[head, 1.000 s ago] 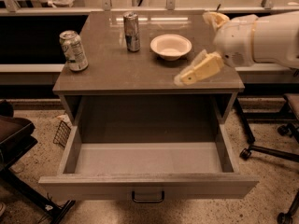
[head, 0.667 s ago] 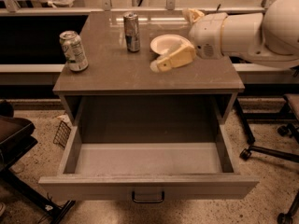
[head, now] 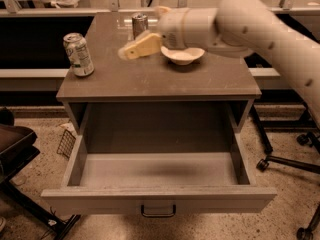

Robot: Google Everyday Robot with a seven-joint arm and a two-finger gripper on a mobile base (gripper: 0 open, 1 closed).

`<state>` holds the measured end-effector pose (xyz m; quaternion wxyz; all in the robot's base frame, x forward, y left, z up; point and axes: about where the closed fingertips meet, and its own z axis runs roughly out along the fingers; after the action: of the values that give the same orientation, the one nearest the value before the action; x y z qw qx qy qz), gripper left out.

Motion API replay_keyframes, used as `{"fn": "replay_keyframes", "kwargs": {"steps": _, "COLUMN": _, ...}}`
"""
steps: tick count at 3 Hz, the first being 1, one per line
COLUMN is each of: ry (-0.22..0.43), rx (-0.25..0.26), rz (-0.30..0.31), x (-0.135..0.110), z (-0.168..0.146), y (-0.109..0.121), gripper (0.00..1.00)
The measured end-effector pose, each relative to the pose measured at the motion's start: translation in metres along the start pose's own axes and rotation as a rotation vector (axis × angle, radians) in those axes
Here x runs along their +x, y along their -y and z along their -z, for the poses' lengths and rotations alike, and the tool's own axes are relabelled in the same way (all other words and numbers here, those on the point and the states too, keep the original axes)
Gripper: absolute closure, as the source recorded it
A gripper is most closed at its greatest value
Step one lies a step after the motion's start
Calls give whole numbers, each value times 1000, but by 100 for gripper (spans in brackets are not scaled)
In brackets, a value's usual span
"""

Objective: Place 7up can into top drawer

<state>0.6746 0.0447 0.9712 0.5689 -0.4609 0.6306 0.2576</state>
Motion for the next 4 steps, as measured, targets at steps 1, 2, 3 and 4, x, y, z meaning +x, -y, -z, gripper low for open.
{"fn": "replay_keyframes", "kwargs": {"steps": 1, "ry": 27, "rx": -45, "rz": -47, "x": -5, "z": -57, "y": -3, "gripper": 0}}
{"fn": "replay_keyframes", "kwargs": {"steps": 2, "ry": 76, "rx": -73, "rz": -73, "x": -10, "z": -90, "y": -13, "gripper": 0}}
{"fn": "replay_keyframes", "kwargs": {"steps": 3, "ry": 164, "rx": -127, "rz": -43, "x": -41, "z": -116, "y": -38, "gripper": 0}}
{"fn": "replay_keyframes", "kwargs": {"steps": 4, "ry": 164, "rx": -127, "rz": -43, "x": -41, "z": -116, "y": -38, "gripper": 0}}
